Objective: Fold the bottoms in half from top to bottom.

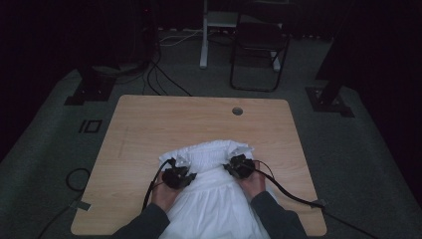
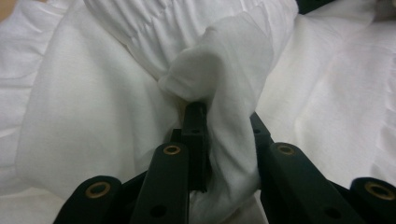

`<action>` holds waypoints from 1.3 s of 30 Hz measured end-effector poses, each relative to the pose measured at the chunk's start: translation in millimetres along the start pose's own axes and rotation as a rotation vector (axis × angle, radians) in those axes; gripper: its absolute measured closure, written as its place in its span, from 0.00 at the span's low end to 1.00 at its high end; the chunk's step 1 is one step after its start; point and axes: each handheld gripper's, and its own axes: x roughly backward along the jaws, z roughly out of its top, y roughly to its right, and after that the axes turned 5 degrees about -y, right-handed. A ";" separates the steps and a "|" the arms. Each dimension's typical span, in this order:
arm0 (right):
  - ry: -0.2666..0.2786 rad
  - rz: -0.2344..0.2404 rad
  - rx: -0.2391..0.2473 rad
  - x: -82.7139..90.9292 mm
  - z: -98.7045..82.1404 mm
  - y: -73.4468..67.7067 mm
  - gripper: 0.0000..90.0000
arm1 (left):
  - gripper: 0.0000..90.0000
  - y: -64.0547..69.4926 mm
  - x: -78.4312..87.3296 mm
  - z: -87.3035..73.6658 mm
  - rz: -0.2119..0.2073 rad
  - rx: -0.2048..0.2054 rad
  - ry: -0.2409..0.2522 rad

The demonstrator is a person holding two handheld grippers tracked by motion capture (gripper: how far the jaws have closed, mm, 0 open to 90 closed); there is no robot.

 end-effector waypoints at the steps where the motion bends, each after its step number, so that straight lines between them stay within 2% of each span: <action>1: -0.006 -0.011 0.002 -2.2 4.1 1.0 0.92 | 0.86 -5.7 -3.1 5.4 0.012 -0.010 -0.007; 3: -0.017 -0.017 -0.017 -5.5 10.0 3.3 0.92 | 0.86 -17.0 -8.2 17.0 0.038 -0.017 -0.022; 4: -0.021 -0.007 -0.029 -6.7 12.1 4.7 0.92 | 0.86 -22.7 -10.8 22.2 0.052 -0.032 -0.028; 7: -0.012 0.004 -0.034 -11.0 16.8 11.3 0.92 | 0.86 -38.4 -19.5 37.1 0.046 -0.025 -0.034; 12: 0.001 -0.017 -0.085 -22.1 30.5 34.6 0.92 | 0.87 -47.0 -36.3 64.2 0.104 -0.040 -0.051; 16: -0.025 -0.092 -0.084 -30.3 45.8 47.6 0.92 | 0.88 -55.8 -49.3 82.6 0.122 -0.001 -0.044; 17: -0.027 -0.102 -0.097 -32.6 49.5 50.9 0.92 | 0.88 -57.6 -51.4 85.3 0.123 0.016 -0.042; 20: -0.031 -0.100 -0.146 -37.3 56.6 59.3 0.92 | 0.90 -61.7 -54.2 88.4 0.113 0.054 -0.029; 21: -0.035 -0.093 -0.157 -37.6 57.7 60.9 0.92 | 0.91 -63.3 -52.9 88.1 0.096 0.062 -0.029; 23: -0.045 -0.077 -0.158 -34.2 59.0 62.3 0.92 | 0.92 -63.9 -50.6 87.6 0.084 0.070 -0.022; 26: 0.018 -0.049 -0.166 -15.0 60.7 64.7 0.93 | 0.93 -61.3 -24.9 90.5 0.038 0.064 0.056; 27: 0.018 -0.049 -0.166 -15.0 60.7 64.7 0.93 | 0.93 -61.3 -24.9 90.5 0.038 0.064 0.056; 28: 0.090 -0.039 -0.160 6.8 65.9 65.9 0.93 | 0.93 -56.7 1.6 96.2 0.007 0.061 0.141; 30: 0.165 -0.030 -0.139 33.5 72.7 65.1 0.93 | 0.93 -51.2 27.6 99.5 -0.029 0.060 0.229; 32: 0.237 -0.028 -0.105 60.5 78.8 61.7 0.93 | 0.93 -45.5 47.8 100.2 -0.060 0.057 0.290; 33: 0.256 -0.029 -0.094 69.5 80.3 59.8 0.93 | 0.93 -40.1 59.1 99.4 -0.070 0.045 0.316; 34: 0.256 -0.029 -0.094 69.5 80.3 59.8 0.93 | 0.93 -40.1 59.1 99.4 -0.070 0.045 0.316; 36: 0.291 -0.043 -0.043 95.2 79.3 47.1 0.93 | 0.93 -26.5 75.8 93.1 -0.081 0.010 0.319; 39: 0.288 -0.052 0.004 108.3 66.6 31.8 0.93 | 0.92 -13.4 83.7 77.5 -0.108 -0.022 0.303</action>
